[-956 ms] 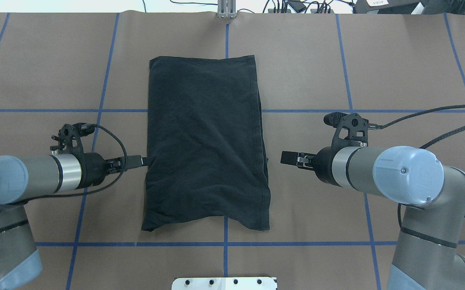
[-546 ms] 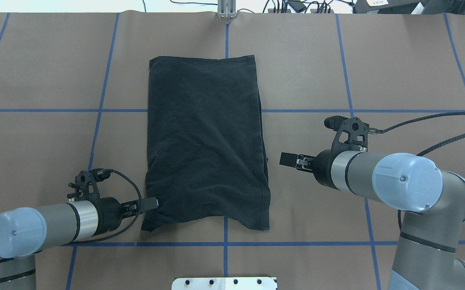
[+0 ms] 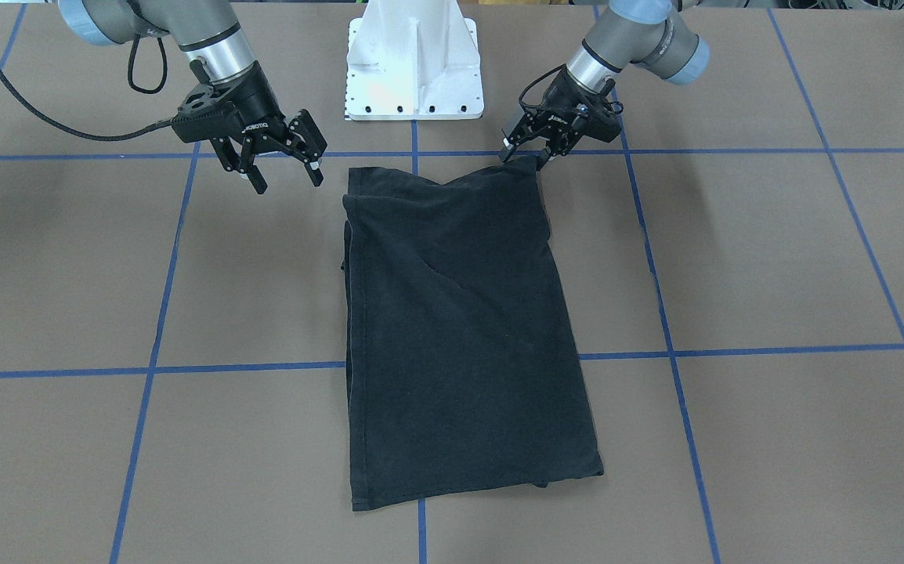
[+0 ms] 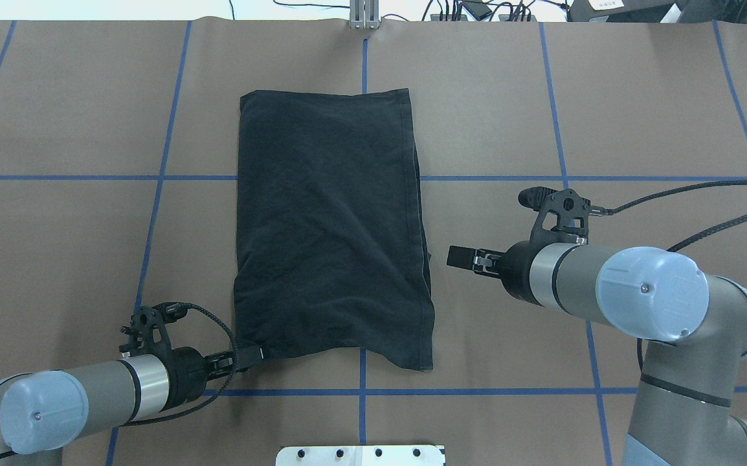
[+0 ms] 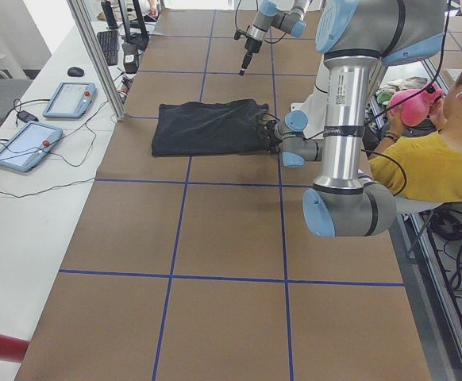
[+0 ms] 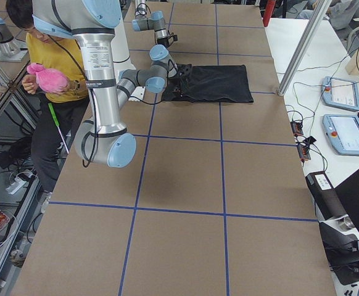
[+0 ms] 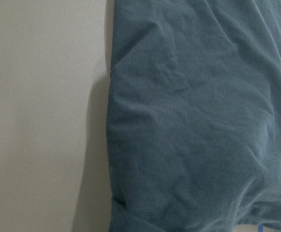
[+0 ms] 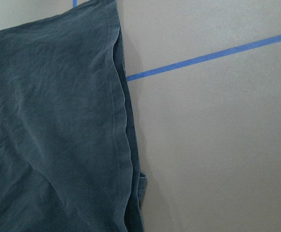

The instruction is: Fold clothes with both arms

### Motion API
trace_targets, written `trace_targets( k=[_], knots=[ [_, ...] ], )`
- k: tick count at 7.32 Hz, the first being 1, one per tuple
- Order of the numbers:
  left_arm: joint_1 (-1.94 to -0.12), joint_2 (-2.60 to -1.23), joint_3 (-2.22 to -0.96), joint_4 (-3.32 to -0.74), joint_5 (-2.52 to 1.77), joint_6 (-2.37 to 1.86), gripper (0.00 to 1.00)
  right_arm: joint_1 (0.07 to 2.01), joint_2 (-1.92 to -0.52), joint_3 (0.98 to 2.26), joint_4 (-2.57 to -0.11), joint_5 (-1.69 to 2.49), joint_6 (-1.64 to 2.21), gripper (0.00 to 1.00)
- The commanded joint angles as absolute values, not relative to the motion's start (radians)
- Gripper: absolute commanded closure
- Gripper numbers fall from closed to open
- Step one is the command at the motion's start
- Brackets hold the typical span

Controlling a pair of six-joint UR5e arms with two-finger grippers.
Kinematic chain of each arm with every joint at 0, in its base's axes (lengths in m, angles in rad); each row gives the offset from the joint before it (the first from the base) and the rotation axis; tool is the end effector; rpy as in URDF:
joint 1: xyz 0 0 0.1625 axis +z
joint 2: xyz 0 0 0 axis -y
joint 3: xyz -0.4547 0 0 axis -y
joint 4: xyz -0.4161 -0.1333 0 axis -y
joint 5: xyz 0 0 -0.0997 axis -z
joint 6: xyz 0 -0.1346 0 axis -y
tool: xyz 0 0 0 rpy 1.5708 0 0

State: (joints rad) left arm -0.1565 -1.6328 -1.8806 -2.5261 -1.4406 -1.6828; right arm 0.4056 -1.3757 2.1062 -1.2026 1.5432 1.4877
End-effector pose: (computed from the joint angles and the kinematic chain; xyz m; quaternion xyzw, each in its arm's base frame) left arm 0.5390 -0.2377 0.4006 0.0649 0.6133 -0.1449 0.7737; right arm -0.4635 -0.3481 0.3033 0.1377 -0.5037 0.1440 0.8406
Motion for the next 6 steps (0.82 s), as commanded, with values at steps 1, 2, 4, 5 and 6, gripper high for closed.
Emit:
trace_targets(
  k=[1,2,4,5,6],
  knots=[
    [-0.152,-1.632,-1.876,-2.525,-1.436,-1.686,0.36,0.403,-1.373,2.106,-1.203,1.543,1.486,0.00],
    [-0.152,-1.632,-1.873,-2.525,-1.436,-1.686,0.52,0.399,-1.373,2.106,-1.203,1.543,1.486,0.00],
    [-0.152,-1.632,-1.875,-2.525,-1.436,-1.686,0.95,0.391,-1.373,2.105,-1.203,1.542,1.489,0.00],
    [-0.152,-1.632,-1.876,-2.525,-1.436,-1.686,1.00,0.371,-1.373,2.103,-1.203,1.522,1.493,0.00],
    [-0.152,-1.632,-1.881,-2.525,-1.436,-1.686,1.00,0.347,-1.364,2.099,-1.204,1.485,1.496,0.00]
  ],
)
